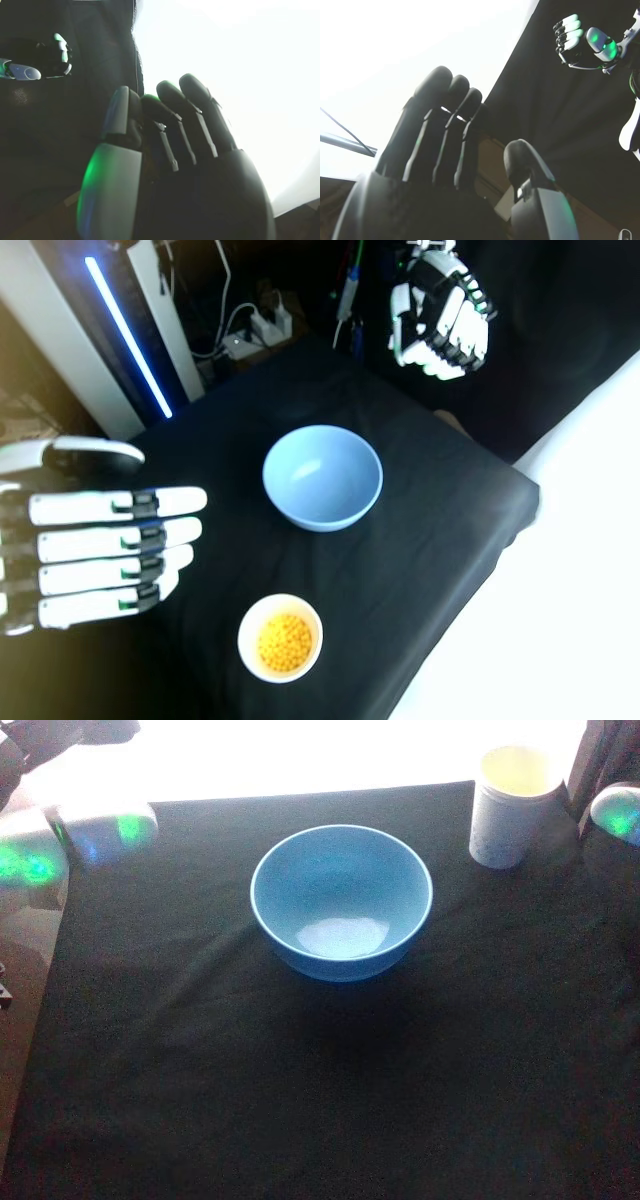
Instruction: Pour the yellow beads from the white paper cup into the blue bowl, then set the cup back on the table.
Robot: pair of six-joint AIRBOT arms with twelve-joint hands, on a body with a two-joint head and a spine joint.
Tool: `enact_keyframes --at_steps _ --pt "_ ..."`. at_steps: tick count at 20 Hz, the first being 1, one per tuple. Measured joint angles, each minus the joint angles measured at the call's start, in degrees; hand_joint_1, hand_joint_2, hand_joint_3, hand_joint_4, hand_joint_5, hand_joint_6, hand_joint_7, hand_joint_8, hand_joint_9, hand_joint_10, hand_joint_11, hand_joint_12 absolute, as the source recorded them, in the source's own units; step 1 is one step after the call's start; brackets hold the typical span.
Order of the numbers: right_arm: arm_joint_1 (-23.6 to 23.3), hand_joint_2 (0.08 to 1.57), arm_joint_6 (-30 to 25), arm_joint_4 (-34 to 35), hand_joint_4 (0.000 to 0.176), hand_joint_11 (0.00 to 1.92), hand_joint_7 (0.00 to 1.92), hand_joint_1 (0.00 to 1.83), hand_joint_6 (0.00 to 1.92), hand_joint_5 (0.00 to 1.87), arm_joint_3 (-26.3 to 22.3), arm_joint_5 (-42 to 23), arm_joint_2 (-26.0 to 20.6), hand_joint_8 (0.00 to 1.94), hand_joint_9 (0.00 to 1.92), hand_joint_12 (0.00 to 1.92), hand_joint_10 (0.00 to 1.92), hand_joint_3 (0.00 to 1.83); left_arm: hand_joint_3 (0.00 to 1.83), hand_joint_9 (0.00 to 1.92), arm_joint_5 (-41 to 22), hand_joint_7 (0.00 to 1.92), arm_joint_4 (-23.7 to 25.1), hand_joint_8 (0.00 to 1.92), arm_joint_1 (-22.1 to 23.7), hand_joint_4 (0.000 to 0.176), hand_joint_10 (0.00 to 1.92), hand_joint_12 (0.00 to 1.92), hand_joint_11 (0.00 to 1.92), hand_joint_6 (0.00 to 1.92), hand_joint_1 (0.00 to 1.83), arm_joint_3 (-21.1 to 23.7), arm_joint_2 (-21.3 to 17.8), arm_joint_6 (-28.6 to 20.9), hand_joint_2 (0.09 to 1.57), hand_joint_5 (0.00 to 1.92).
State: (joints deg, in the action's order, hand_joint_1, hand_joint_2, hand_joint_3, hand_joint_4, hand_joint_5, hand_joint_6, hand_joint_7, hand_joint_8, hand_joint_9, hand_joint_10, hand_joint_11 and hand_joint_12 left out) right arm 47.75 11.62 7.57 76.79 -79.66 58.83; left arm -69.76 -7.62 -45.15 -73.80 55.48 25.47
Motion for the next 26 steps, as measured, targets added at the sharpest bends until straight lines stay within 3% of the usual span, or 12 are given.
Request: enact_keyframes --at_steps 2,3,5,6,8,10,12,14,17,19,22,26 --pt "0.0 1.03 0.0 0.4 0.019 0.14 0.14 0.63 0.01 0.16 0.0 -0.1 0.0 0.0 0.14 0.08 0.0 0.0 0.0 0.24 -0.8 0.2 -0.8 0.01 0.0 0.0 0.03 0.63 0.0 0.0 0.21 0.0 0.0 -0.1 1.03 0.04" --pt "0.0 1.03 0.0 0.3 0.014 0.14 0.15 0.65 0.0 0.16 0.0 0.0 0.0 0.0 0.14 0.08 0.0 0.0 0.0 0.24 -0.7 0.2 -0.6 0.0 0.1 0.0 0.02 0.62 0.0 0.0 0.26 0.0 0.0 -0.1 1.02 0.03" --pt "0.0 1.01 0.0 0.0 0.033 0.15 0.15 0.7 0.01 0.18 0.0 -0.1 0.0 0.0 0.15 0.07 0.0 0.0 0.01 0.25 -0.7 0.2 -0.1 0.0 0.1 0.0 0.01 0.64 0.0 0.0 0.22 0.0 0.0 -0.1 1.07 0.01" --pt "0.0 1.0 0.0 0.1 0.029 0.15 0.13 0.7 0.01 0.18 0.0 -0.1 0.0 0.0 0.14 0.07 0.0 0.0 0.0 0.26 -0.7 0.2 0.0 0.0 0.1 0.0 0.01 0.66 0.0 0.0 0.22 0.0 0.0 -0.1 1.05 0.01" --pt "0.0 1.0 0.0 0.1 0.04 0.15 0.1 0.71 0.01 0.18 0.1 0.0 -0.2 0.0 0.12 0.07 0.0 0.0 0.0 0.26 -0.7 0.21 0.0 0.0 0.1 0.0 0.0 0.68 0.0 0.0 0.22 0.0 0.0 -0.1 1.03 0.02" --pt "0.0 0.99 0.0 0.0 0.067 0.13 0.17 0.74 0.0 0.2 0.7 0.6 -0.2 0.01 0.14 0.05 0.0 0.0 0.0 0.27 -0.3 0.23 0.4 0.01 0.2 0.0 0.01 0.67 0.0 0.01 0.22 0.0 0.0 -0.1 1.01 0.05" --pt "0.0 0.99 0.0 -0.1 0.068 0.16 0.19 0.73 0.0 0.21 1.4 2.0 -0.2 0.01 0.16 0.06 0.01 0.0 0.0 0.29 0.2 0.25 0.5 0.01 0.2 0.0 0.01 0.72 0.0 0.01 0.22 0.0 0.0 -0.1 1.0 0.07" --pt "0.0 1.0 -2.1 -0.3 0.043 0.22 0.16 0.73 0.0 0.15 3.0 4.1 -0.1 0.0 0.14 0.08 0.0 0.0 0.0 0.3 0.6 0.25 0.7 0.0 0.4 0.0 0.01 0.79 0.0 0.01 0.24 0.0 0.0 -0.1 0.99 0.09" --pt "0.0 1.02 -5.6 0.3 0.032 0.22 0.08 0.69 0.0 0.11 6.2 6.6 0.3 0.0 0.08 0.08 0.0 0.01 0.0 0.32 0.6 0.27 0.8 0.0 0.5 0.0 0.01 0.88 0.0 0.0 0.22 0.0 0.1 -0.1 0.99 0.1" --pt "0.0 0.96 -7.1 0.9 0.002 0.19 0.06 0.64 0.0 0.05 8.0 9.1 0.7 0.0 0.07 0.07 0.0 0.0 0.0 0.29 0.7 0.25 0.8 0.0 0.5 0.001 0.0 0.82 0.0 0.01 0.21 0.0 0.1 -0.1 0.98 0.08" --pt "0.0 0.92 -7.8 2.2 0.0 0.17 0.03 0.53 0.01 0.06 9.9 12.5 1.6 0.0 0.06 0.06 0.0 0.0 0.0 0.3 1.0 0.26 0.8 0.01 0.5 0.004 0.01 0.77 0.0 0.01 0.21 0.0 0.1 -0.1 0.98 0.06" --pt "0.0 0.89 -16.8 2.9 0.0 0.15 0.04 0.41 0.0 0.04 15.8 15.0 5.8 0.0 0.04 0.05 0.0 0.0 0.0 0.31 1.2 0.27 1.0 0.01 0.5 0.016 0.0 0.79 0.0 0.01 0.3 0.0 0.1 -0.1 0.93 0.08"
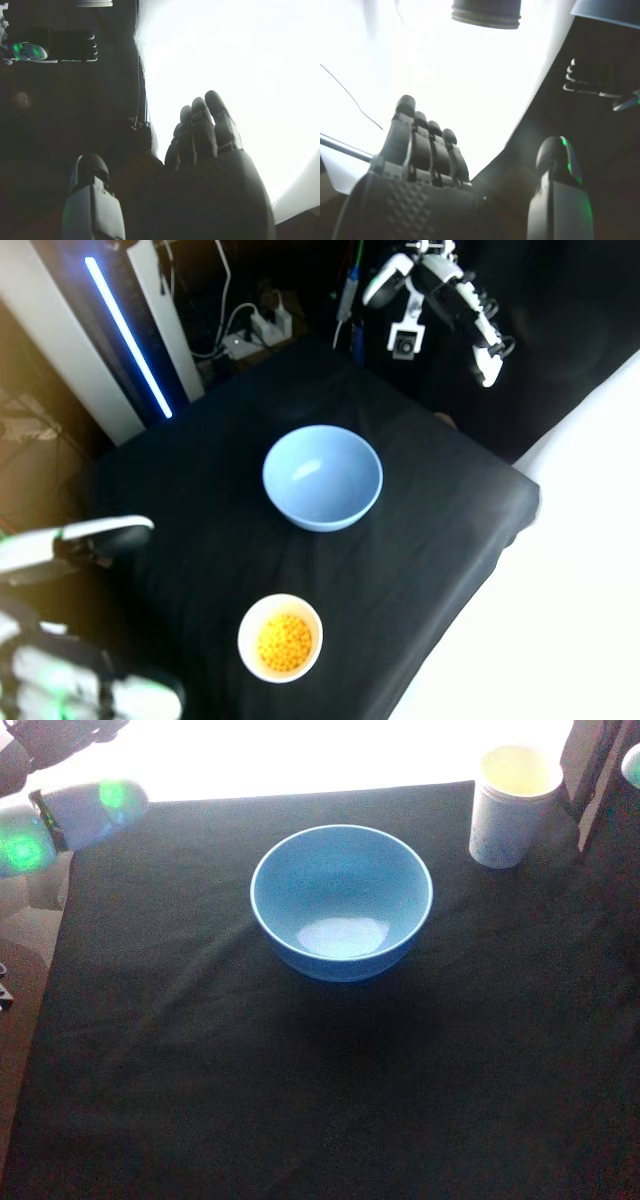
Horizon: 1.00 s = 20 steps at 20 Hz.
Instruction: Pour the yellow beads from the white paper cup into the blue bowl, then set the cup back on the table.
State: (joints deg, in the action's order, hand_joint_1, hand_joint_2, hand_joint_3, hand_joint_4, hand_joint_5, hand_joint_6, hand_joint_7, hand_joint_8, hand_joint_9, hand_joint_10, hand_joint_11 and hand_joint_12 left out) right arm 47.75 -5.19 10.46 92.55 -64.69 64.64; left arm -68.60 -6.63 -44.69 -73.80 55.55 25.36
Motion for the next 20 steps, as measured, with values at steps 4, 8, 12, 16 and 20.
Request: enact_keyframes --at_steps 4,8,12,16,20 --pt "0.0 0.86 -3.1 1.6 0.0 0.07 0.02 0.46 0.0 0.0 3.2 3.8 2.3 0.01 0.01 0.02 0.0 0.0 0.0 0.3 0.3 0.25 0.0 0.0 0.0 0.021 0.0 0.8 0.0 0.0 0.31 0.0 0.0 0.0 0.93 0.05" --pt "0.0 0.84 -4.0 2.1 0.0 0.05 0.0 0.49 0.0 0.0 5.0 7.8 4.1 0.0 0.0 0.01 0.0 0.0 0.01 0.34 0.3 0.29 0.0 0.01 0.0 0.027 0.01 0.86 0.0 0.01 0.27 0.0 0.1 0.0 0.95 0.09" --pt "0.0 0.71 -4.1 2.2 0.0 0.05 0.0 0.49 0.0 0.0 6.6 10.8 4.7 0.0 0.0 0.01 0.0 0.0 0.01 0.3 0.3 0.24 0.2 0.0 0.0 0.015 0.0 0.81 0.0 0.0 0.25 0.0 0.3 0.0 0.97 0.04" --pt "0.0 0.64 -4.1 1.7 0.0 0.01 0.0 0.53 0.0 0.0 7.8 13.2 5.1 0.0 0.0 0.0 0.0 0.0 0.0 0.29 0.3 0.24 0.0 0.0 0.0 0.028 0.0 0.78 0.0 0.0 0.25 0.0 0.7 0.0 0.97 0.06" --pt "0.0 0.66 -5.1 -1.7 0.0 0.0 0.0 0.57 0.0 0.0 10.1 17.3 6.1 0.0 0.0 0.0 0.0 0.0 0.0 0.32 0.5 0.26 0.2 0.01 0.0 0.024 0.01 0.85 0.0 0.0 0.26 -0.1 0.7 0.0 0.98 0.07"
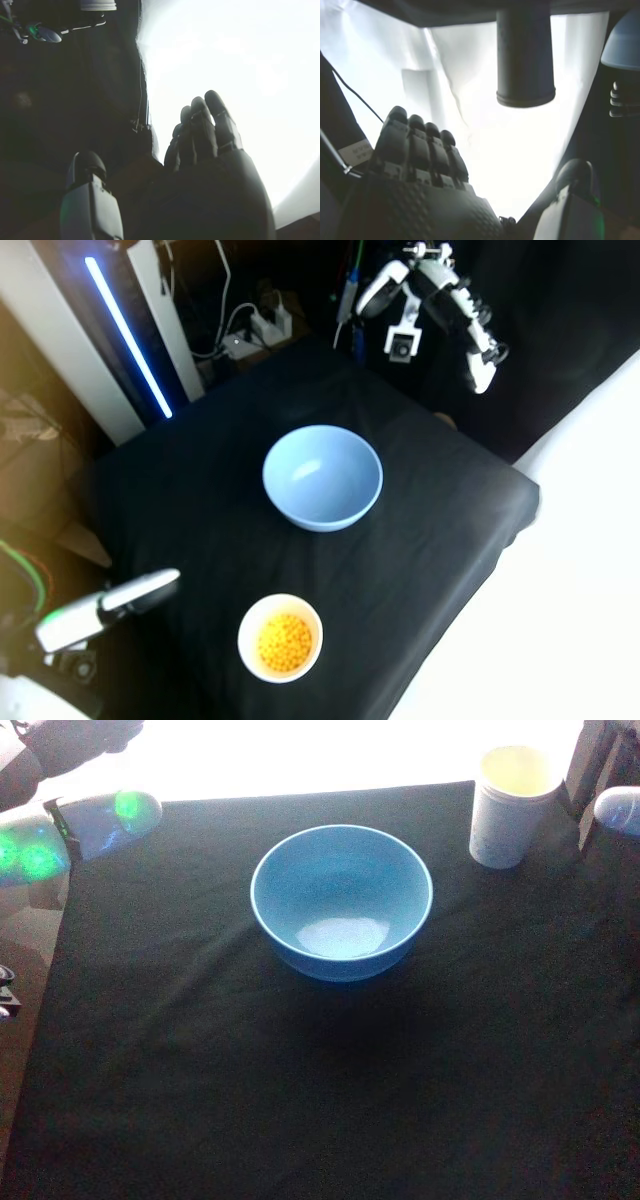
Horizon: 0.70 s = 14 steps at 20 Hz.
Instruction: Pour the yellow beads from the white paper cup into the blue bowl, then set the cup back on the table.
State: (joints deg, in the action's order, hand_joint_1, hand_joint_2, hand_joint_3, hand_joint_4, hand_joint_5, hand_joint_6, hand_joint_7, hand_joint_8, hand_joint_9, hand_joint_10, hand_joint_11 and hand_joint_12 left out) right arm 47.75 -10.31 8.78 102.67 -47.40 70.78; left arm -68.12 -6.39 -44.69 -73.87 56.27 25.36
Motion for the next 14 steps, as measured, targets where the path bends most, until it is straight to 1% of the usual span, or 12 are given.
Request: enact_keyframes --at_steps 1,3,5,7,8,9,10,12,13,14 --pt "0.0 0.67 -0.3 -0.3 0.0 0.0 0.0 0.54 0.0 0.0 0.8 1.2 0.4 0.0 0.0 0.0 0.0 0.0 0.0 0.33 0.1 0.27 0.2 0.01 0.0 0.033 0.01 0.86 0.0 0.0 0.27 -0.2 0.0 0.0 0.96 0.08" --pt "0.0 0.66 -0.5 -1.1 0.0 0.0 0.0 0.54 0.0 0.0 1.7 2.6 0.9 0.0 0.0 0.0 0.0 0.0 0.0 0.28 0.1 0.24 0.1 0.0 0.0 0.031 0.0 0.79 0.0 0.0 0.24 -0.2 0.0 0.0 0.97 0.06" --pt "0.0 0.66 -1.0 -1.9 0.0 0.0 0.0 0.49 0.0 0.0 2.2 3.7 1.3 0.0 0.0 0.0 0.0 0.0 0.0 0.28 0.0 0.24 0.2 0.0 0.0 0.037 0.0 0.78 0.0 0.01 0.25 -0.5 0.4 0.0 0.96 0.08" --pt "0.0 0.64 -1.5 -2.6 0.0 0.0 0.0 0.5 0.0 0.0 3.2 4.5 1.9 0.0 0.0 0.0 0.0 0.0 0.0 0.28 0.2 0.25 0.1 0.0 0.0 0.044 0.0 0.79 0.0 0.01 0.27 -0.6 0.9 0.0 0.94 0.1" --pt "-0.1 0.65 -1.5 -3.2 0.0 0.0 0.0 0.48 0.0 0.0 3.4 5.4 2.1 0.0 0.0 0.0 0.0 0.0 0.0 0.28 0.2 0.24 0.4 0.0 0.0 0.037 0.0 0.79 0.0 0.01 0.28 -0.7 1.0 0.0 0.94 0.09" --pt "-0.5 0.64 -1.6 -4.4 0.0 0.0 0.0 0.45 0.0 0.0 3.8 6.4 2.4 0.0 0.0 0.0 0.0 0.0 0.0 0.27 0.2 0.24 0.4 0.0 0.0 0.041 0.0 0.77 0.0 0.0 0.28 -0.7 1.0 0.0 0.93 0.09" --pt "-1.1 0.66 -1.7 -6.1 0.0 0.01 0.0 0.42 0.0 0.0 4.1 7.5 2.6 0.0 0.0 0.0 0.0 0.0 0.0 0.28 0.2 0.25 0.4 0.0 0.0 0.04 0.0 0.77 0.0 0.0 0.25 -0.7 1.0 0.0 0.94 0.09" --pt "-1.9 0.66 -1.8 -8.9 0.0 0.02 0.0 0.51 0.0 0.0 5.2 8.9 3.0 0.0 0.0 0.01 0.0 0.0 0.0 0.27 0.2 0.24 0.6 0.0 0.0 0.041 0.0 0.75 0.0 0.0 0.26 -0.8 1.0 -0.1 0.94 0.09" --pt "-1.9 0.67 -1.8 -9.1 0.0 0.04 0.0 0.54 0.0 0.0 5.2 9.2 3.1 0.0 0.0 0.02 0.0 0.0 0.0 0.27 0.2 0.24 0.6 0.0 0.0 0.044 0.0 0.69 0.0 0.0 0.25 -0.8 1.0 -0.2 0.96 0.09" --pt "-1.9 0.68 -1.9 -9.6 0.0 0.04 0.0 0.55 0.0 0.0 5.2 9.8 3.1 0.0 0.0 0.02 0.0 0.01 0.01 0.26 0.2 0.24 0.6 0.0 0.0 0.037 0.0 0.68 0.0 0.0 0.26 -1.0 1.0 -0.2 0.97 0.08"
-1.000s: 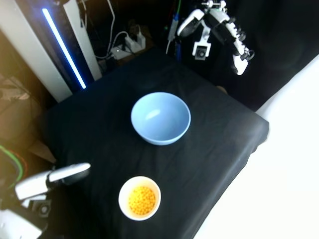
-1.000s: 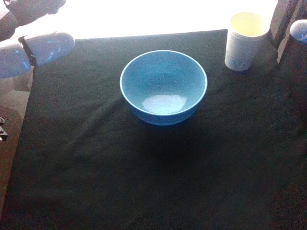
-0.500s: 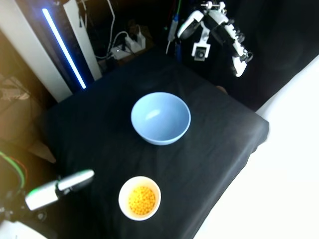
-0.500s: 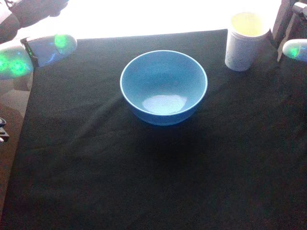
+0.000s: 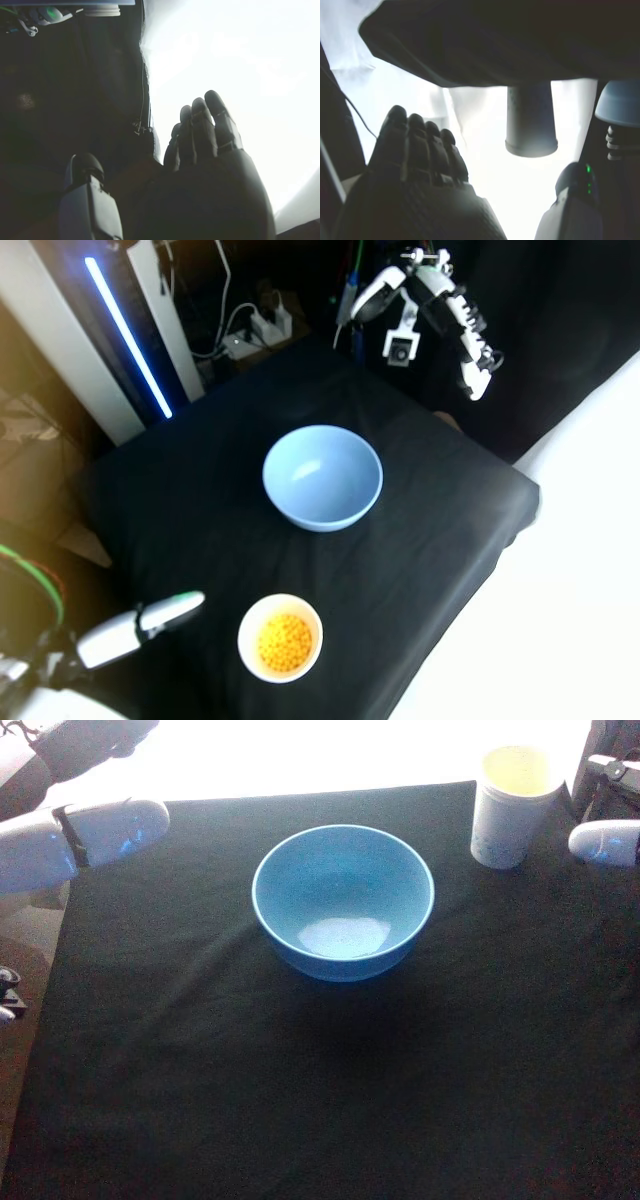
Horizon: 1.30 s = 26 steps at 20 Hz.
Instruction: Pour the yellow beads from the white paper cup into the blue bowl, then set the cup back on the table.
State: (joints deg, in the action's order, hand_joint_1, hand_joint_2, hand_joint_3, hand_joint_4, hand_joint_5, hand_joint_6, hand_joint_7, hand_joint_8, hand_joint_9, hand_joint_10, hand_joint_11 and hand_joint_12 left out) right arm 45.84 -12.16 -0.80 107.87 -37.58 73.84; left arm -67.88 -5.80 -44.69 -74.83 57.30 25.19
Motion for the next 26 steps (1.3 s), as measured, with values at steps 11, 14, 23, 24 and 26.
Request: enact_keyframes --at_steps 11,14,23,24,26 --pt "-5.7 0.63 -0.1 -8.1 0.002 0.04 0.0 0.65 0.0 0.0 1.5 4.1 1.0 0.0 0.0 0.02 0.0 0.0 0.0 0.31 0.1 0.25 0.2 0.0 0.2 0.01 0.01 0.81 0.0 0.0 0.24 0.0 0.0 -0.6 0.98 0.05" --pt "-7.2 0.64 -0.1 -10.7 0.005 0.03 0.0 0.67 0.0 0.03 1.8 5.4 1.1 0.0 0.0 0.02 0.0 0.0 0.0 0.31 0.3 0.25 0.3 0.0 0.6 0.023 0.01 0.78 0.0 0.0 0.25 0.0 0.0 -0.7 0.99 0.07" --pt "-10.0 0.64 -0.1 -14.3 0.044 0.02 0.0 0.73 0.01 0.05 3.3 7.9 2.7 0.0 0.0 0.01 0.0 0.0 0.0 0.29 0.1 0.22 0.7 0.0 0.8 0.022 0.0 0.72 0.0 0.0 0.21 0.0 0.0 -1.0 1.0 0.05" --pt "-10.0 0.64 -0.1 -14.3 0.049 0.02 0.0 0.73 0.02 0.06 3.6 7.9 2.9 0.0 0.0 0.01 0.0 0.01 0.0 0.28 0.0 0.22 0.7 0.0 0.8 0.017 0.0 0.7 0.0 0.0 0.21 0.0 0.0 -1.0 0.99 0.03" --pt "-10.3 0.64 -0.1 -14.1 0.045 0.01 0.05 0.68 0.01 0.1 3.7 7.9 3.1 0.01 0.0 0.01 0.0 0.0 0.0 0.28 -0.2 0.23 0.7 0.0 0.8 0.043 0.0 0.71 0.0 0.01 0.26 0.0 0.0 -1.2 0.96 0.06"
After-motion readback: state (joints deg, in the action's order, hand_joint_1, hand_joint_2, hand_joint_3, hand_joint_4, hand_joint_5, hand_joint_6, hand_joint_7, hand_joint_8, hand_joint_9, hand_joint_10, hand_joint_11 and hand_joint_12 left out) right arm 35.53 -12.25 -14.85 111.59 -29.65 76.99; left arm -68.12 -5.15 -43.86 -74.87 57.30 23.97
